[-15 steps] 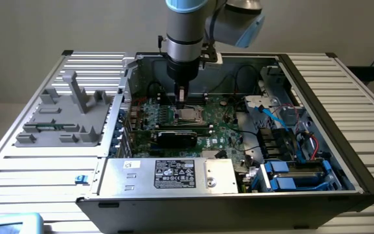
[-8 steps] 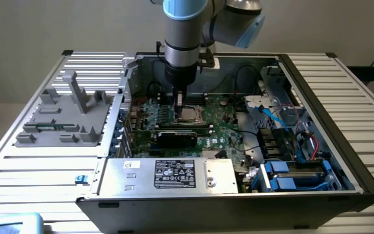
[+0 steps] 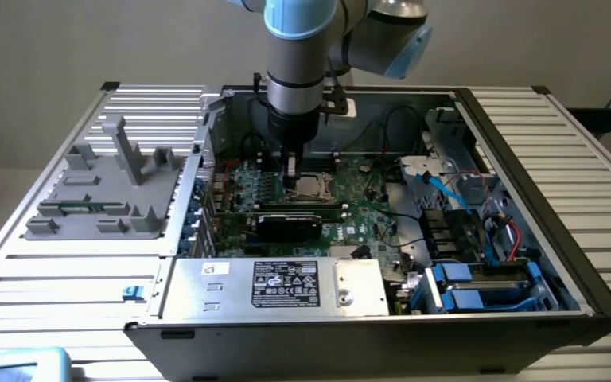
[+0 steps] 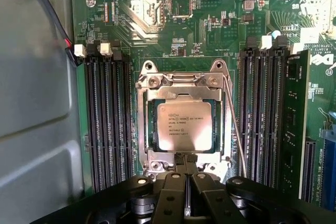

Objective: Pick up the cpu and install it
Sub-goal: 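Close the cpu cover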

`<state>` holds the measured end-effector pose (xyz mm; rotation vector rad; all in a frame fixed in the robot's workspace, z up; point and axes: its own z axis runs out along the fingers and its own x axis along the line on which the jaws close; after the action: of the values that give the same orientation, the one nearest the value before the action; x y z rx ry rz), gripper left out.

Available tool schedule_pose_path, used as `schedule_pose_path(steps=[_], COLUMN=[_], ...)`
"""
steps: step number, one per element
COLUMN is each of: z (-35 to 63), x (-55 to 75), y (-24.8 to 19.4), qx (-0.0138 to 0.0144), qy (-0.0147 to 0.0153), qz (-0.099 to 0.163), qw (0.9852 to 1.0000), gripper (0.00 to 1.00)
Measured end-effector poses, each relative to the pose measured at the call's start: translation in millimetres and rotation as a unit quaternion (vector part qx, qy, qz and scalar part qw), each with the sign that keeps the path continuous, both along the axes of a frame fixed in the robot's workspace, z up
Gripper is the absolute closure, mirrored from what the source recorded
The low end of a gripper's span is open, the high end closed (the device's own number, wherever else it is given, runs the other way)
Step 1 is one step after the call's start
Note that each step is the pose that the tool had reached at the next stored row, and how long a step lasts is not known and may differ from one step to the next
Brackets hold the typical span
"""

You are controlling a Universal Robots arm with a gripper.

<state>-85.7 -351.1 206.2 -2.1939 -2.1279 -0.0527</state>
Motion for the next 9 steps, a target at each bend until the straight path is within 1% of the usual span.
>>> schedule_pose_path(steps=[9], z=[-0.8], x=[-2.1], y=[0.0], qx=[-0.0001], qy=[0.0000], qz=[0.000], qw=[1.0000], gripper=[0.89])
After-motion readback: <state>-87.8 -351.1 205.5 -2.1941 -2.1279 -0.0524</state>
